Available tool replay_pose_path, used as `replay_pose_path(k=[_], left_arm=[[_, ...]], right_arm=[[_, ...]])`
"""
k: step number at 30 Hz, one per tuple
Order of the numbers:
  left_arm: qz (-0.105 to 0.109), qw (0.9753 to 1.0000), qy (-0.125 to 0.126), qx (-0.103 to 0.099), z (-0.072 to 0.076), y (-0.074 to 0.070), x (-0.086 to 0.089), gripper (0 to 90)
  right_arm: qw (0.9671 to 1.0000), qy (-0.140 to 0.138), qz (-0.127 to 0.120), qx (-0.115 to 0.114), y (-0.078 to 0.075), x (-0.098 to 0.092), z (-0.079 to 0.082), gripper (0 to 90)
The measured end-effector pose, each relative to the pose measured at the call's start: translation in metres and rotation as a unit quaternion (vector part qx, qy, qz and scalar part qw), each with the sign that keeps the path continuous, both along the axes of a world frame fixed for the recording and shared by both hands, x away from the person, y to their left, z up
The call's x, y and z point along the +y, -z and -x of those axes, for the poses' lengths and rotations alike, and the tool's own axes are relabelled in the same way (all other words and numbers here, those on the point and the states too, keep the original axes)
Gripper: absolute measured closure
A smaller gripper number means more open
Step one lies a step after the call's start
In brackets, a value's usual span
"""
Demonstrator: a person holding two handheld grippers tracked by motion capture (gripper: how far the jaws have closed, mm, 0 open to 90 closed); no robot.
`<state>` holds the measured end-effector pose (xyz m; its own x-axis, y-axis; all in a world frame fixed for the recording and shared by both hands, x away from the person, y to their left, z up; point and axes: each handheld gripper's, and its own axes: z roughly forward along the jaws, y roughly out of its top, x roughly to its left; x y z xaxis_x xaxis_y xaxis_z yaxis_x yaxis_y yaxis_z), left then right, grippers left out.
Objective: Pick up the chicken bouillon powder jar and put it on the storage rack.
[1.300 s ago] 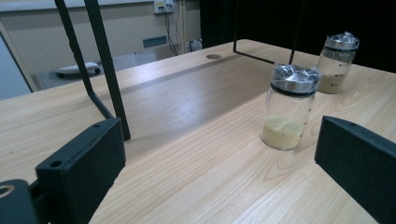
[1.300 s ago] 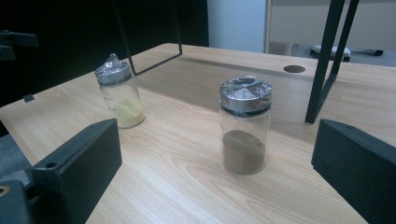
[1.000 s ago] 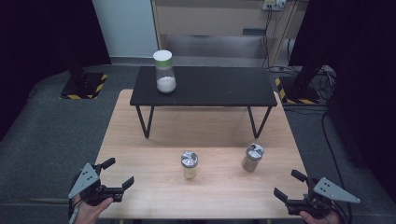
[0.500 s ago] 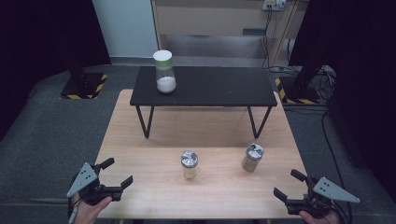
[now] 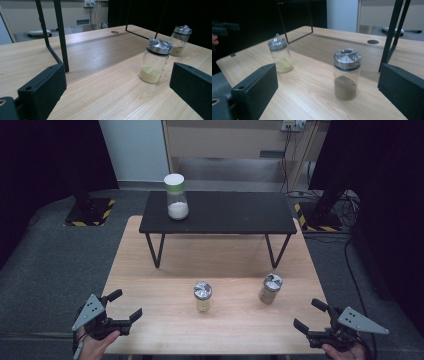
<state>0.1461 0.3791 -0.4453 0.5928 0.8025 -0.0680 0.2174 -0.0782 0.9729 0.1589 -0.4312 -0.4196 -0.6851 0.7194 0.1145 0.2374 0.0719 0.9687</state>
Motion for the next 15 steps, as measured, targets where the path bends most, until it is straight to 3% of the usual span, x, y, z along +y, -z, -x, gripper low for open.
replay_pose_path(k=[5, 15], left_arm=[[0.001, 1.0, 0.0, 0.002, -0.001, 0.0, 0.001, 0.0], [0.001, 1.0, 0.0, 0.005, -0.001, 0.0, 0.001, 0.0]], right_arm=[[0.9999, -0.006, -0.009, -0.001, -0.007, -0.002, -0.002, 3.2], [0.9998, -0.019, 0.003, -0.008, -0.028, -0.004, -0.008, 3.4]])
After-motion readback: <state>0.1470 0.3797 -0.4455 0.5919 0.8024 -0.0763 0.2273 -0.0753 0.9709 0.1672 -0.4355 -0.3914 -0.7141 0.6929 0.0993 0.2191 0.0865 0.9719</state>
